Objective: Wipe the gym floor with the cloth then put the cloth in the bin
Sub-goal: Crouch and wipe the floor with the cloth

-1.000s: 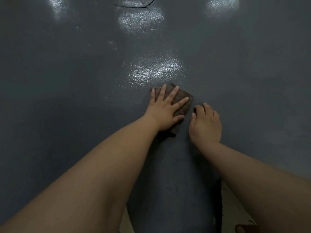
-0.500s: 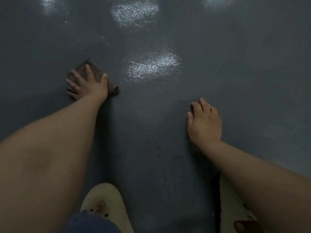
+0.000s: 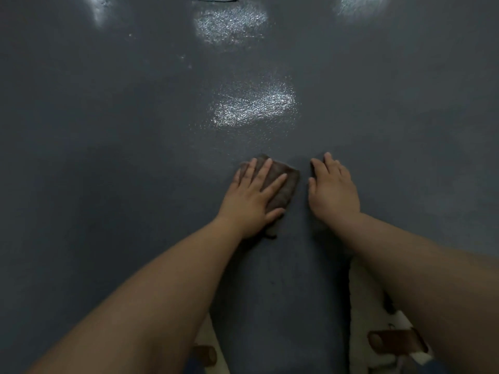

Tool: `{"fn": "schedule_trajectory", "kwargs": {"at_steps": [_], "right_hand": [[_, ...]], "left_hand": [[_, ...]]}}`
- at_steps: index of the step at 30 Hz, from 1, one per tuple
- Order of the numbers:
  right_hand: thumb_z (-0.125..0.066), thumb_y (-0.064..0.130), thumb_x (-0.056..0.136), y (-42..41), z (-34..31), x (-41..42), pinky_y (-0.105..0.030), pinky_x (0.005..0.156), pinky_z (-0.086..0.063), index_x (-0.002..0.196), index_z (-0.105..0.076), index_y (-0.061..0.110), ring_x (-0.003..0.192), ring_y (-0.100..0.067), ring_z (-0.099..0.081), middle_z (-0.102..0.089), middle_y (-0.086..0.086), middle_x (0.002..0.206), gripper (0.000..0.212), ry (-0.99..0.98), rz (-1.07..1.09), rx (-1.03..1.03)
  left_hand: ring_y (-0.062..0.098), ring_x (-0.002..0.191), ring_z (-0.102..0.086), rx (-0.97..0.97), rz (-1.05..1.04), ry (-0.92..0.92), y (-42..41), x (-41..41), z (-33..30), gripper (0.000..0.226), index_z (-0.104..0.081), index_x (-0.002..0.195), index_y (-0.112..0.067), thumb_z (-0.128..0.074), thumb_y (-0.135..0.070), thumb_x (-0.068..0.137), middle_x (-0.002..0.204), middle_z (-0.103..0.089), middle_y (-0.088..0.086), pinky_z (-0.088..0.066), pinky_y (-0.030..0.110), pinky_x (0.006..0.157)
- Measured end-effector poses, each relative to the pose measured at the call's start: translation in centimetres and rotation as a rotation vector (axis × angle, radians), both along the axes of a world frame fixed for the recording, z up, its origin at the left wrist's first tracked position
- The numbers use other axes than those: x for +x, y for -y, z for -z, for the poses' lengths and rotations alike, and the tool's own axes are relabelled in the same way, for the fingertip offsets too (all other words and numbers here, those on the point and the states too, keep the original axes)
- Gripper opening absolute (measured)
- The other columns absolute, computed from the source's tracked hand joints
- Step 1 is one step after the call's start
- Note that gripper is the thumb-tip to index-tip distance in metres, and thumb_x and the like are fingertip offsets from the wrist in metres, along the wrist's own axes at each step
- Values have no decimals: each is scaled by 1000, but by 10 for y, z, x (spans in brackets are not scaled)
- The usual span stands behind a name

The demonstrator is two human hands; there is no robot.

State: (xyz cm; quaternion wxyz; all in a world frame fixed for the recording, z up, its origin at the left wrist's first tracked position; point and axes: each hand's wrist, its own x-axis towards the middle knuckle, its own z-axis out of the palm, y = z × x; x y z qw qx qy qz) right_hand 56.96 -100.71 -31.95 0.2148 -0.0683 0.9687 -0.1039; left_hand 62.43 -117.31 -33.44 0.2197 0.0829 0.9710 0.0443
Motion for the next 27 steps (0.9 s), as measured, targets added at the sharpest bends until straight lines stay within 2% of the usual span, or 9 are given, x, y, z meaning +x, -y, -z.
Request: {"fn": "schedule_trajectory", "kwargs": {"at_steps": [4,8,11,13,16,20,22,24,27], "right_hand": [[-33,29,102,2,-13,-2,-38,114,-18,148,-27,15,145,-27,-13,-13,-8,159,49,89,14,2],[-37,24,100,5,-19,3,-39,104,-32,133,-46,6,132,-34,-33,-35,-14,147,39,65,-39,20],[-43,19,96,18,-25,18,-37,88,-41,113,-60,4,115,-35,-46,-54,-15,123,29,39,-76,-32],[-47,19,95,32,-30,30,-36,87,-43,114,-62,6,113,-33,-51,-57,-15,120,27,127,-81,-96],[-55,22,92,60,-32,48,-33,86,-44,111,-65,10,109,-30,-56,-62,-14,115,24,263,-89,-167],[-63,35,88,93,-25,62,-28,79,-43,103,-64,9,106,-27,-59,-65,-11,107,29,318,-21,-224],[-67,36,86,103,-25,66,-30,85,-43,114,-58,8,113,-29,-55,-62,-13,116,41,313,43,-255],[-68,34,85,106,-27,68,-32,91,-43,121,-53,9,117,-30,-53,-58,-14,123,47,333,74,-253],[-68,24,84,112,-25,65,-27,76,-44,91,-64,12,100,-26,-60,-64,-15,107,14,327,5,-231]], "left_hand": [[33,144,14,-48,-462,35,45,27,-2,73,4,151,-32,-30,-61,93,158,18,7,3,44,117],[35,144,15,-19,-758,201,52,49,-20,73,7,151,-29,-27,-60,94,156,22,9,0,47,117],[34,142,-10,160,-844,121,55,51,-39,58,-23,150,-26,-34,-49,98,159,-3,8,-14,41,115],[33,132,-32,328,-975,-7,56,52,-49,47,-39,142,-18,-47,-33,98,150,-22,12,-26,33,108],[33,122,-44,499,-1291,-86,63,51,-54,59,-34,141,-13,-62,-23,90,141,-31,17,-33,31,103],[34,112,-55,708,-1617,133,82,46,-51,67,-41,131,-5,-76,-28,79,126,-52,13,-51,40,87],[30,95,-63,801,-1606,258,88,47,-54,58,-52,121,0,-80,-24,75,110,-62,13,-53,36,74],[22,74,-63,843,-1457,295,91,50,-56,43,-60,113,0,-77,-17,78,88,-65,9,-53,30,63],[13,62,-55,886,-1268,297,96,50,-63,22,-64,105,-8,-69,-14,84,73,-59,1,-47,21,51]]}}
